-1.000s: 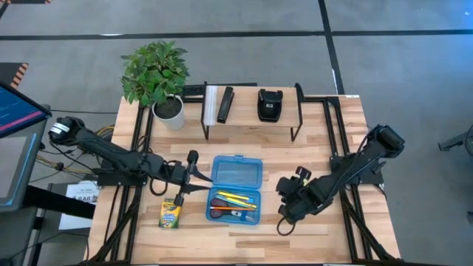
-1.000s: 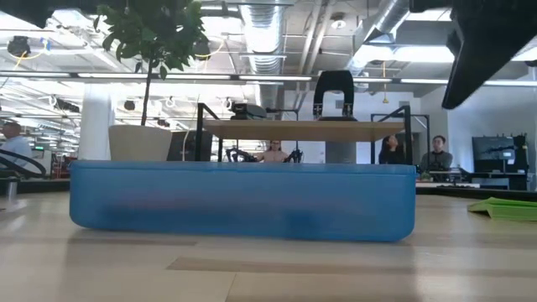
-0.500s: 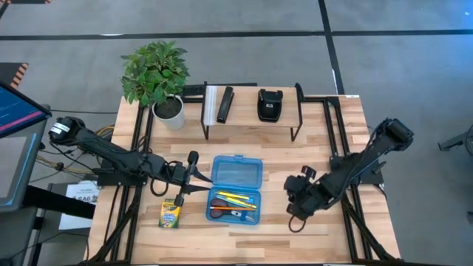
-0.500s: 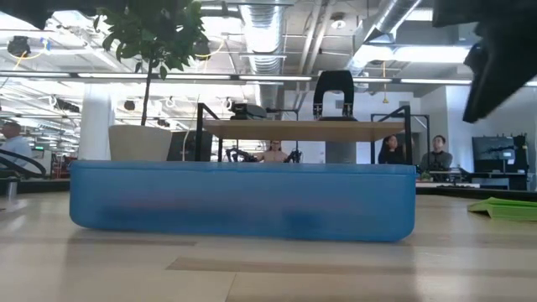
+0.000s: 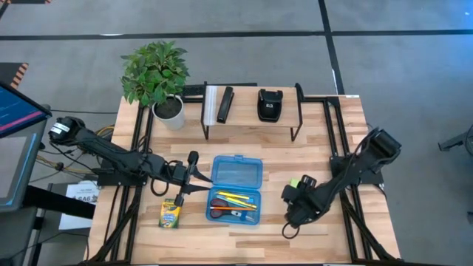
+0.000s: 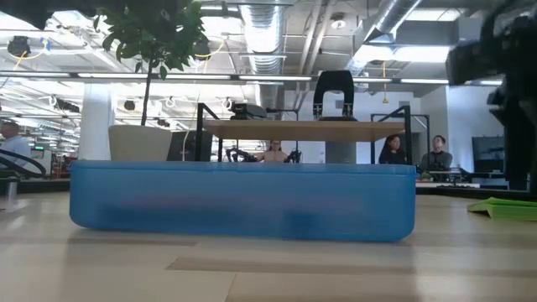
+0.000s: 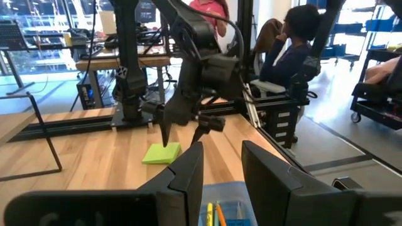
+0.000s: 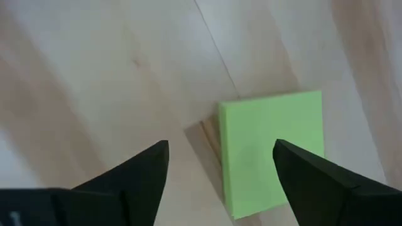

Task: Pack school essentials
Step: Put the lime green sticky note pad into the supply box

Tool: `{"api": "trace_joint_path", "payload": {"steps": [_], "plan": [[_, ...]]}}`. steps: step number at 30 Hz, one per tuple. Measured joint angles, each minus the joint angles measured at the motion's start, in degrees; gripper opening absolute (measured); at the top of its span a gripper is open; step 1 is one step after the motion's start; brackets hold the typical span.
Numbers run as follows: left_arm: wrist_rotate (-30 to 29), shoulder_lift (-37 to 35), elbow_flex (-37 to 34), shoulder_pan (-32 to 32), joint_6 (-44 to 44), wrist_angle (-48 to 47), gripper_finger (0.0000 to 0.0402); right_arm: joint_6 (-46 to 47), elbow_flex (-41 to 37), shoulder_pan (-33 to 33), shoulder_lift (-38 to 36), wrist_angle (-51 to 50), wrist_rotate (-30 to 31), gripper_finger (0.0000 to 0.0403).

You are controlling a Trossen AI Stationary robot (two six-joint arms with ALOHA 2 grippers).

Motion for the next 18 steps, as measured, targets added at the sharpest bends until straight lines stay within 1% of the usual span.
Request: {"api": "trace_joint_path", "payload": {"steps": [6,11,15,18], "plan": [[0.0,0.0,0.0,-0.02,-0.02,-0.2,0.0097,-1.17,0.0,-0.31,4.87,-3.5,-2.12,0.0313],[0.0,0.0,0.0,-0.02,-0.02,-0.63,0.0097,-2.46,0.37,-0.91,7.36,-5.2,-3.08,0.031],[0.0,0.0,0.0,-0.02,-0.02,-0.65,0.0097,-5.61,0.44,-2.84,7.6,-4.86,-5.23,0.0295],[0.0,0.0,0.0,-0.04,-0.31,-0.65,0.0097,-7.8,0.42,-4.99,7.6,-4.32,-6.98,0.0275]]}}
